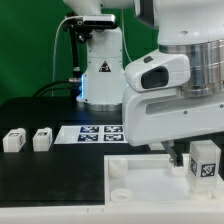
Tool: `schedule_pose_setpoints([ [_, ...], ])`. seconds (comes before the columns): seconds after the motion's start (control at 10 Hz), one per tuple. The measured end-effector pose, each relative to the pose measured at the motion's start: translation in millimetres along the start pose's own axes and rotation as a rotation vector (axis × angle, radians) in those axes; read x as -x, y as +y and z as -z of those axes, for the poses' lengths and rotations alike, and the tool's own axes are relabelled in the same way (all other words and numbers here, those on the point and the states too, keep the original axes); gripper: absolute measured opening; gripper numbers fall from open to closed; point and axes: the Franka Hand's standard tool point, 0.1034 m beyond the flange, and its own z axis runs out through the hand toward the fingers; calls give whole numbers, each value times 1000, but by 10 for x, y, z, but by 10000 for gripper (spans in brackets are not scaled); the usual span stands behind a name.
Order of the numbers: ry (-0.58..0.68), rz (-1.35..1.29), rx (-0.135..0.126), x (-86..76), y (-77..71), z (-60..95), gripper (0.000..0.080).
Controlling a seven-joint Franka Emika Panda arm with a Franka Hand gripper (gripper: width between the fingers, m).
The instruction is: Assemble one leg
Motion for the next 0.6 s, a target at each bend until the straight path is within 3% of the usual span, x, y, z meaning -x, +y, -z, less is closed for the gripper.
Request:
schedule_pose_setpoints([
  [0.1,-1,-101,-4,2,-13,-1,290],
  [0.5,5,-496,-10,-9,5,-2,294],
  [0.6,3,-664,-30,-19,22,-3,294],
])
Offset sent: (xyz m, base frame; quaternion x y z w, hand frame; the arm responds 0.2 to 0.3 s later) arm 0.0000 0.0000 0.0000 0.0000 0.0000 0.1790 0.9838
